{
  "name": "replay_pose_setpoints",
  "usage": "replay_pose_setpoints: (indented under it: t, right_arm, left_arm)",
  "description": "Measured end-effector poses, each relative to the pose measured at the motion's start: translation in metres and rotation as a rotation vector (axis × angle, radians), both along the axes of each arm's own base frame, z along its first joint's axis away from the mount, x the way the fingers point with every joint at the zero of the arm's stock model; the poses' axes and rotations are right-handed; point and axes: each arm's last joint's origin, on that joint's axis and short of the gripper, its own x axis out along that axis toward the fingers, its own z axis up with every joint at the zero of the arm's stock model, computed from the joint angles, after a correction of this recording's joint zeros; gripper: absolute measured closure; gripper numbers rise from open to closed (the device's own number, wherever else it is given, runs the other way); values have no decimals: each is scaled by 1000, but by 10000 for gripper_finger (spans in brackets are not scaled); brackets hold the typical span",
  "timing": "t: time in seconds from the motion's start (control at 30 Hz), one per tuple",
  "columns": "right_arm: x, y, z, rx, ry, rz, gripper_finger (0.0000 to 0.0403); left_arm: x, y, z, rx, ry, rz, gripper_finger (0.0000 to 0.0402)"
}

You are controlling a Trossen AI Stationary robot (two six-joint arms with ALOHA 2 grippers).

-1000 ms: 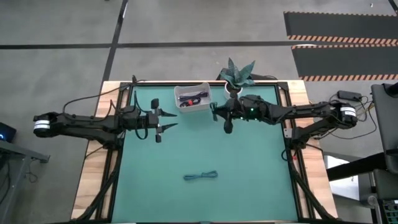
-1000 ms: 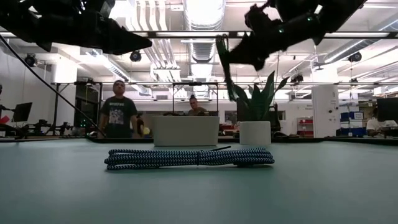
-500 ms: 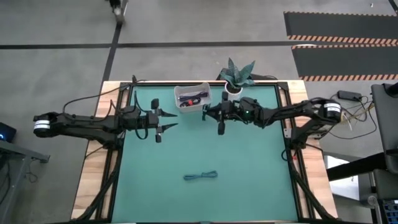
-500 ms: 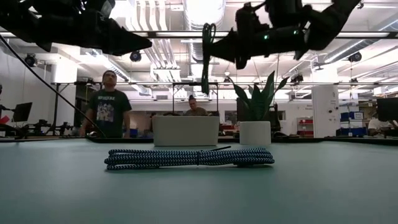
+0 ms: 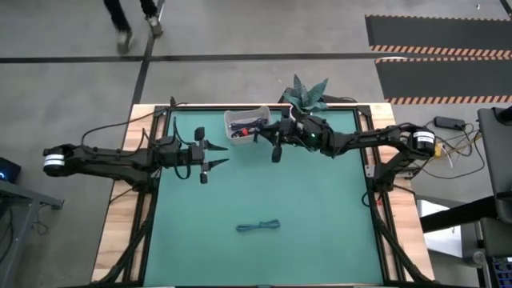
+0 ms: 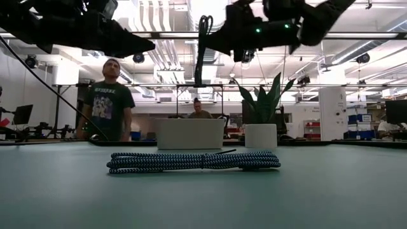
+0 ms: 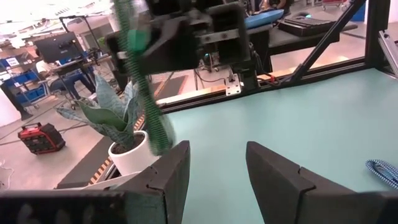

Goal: Pick and place USB-C Cables
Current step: Put the green charger cable into the white bin

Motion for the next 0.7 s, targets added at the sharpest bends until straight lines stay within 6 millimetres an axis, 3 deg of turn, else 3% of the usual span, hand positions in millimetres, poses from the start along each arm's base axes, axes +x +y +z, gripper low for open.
replay_pose_setpoints:
  t: [0.4, 0.7]
  right_arm:
    - [38, -29, 14, 13, 415, -141, 383]
    - [44, -37, 22, -15, 590, -235, 383]
  left_arm:
    - [0, 0, 0, -24, -3, 1, 259]
    - [0, 0, 0, -49, -5, 2, 259]
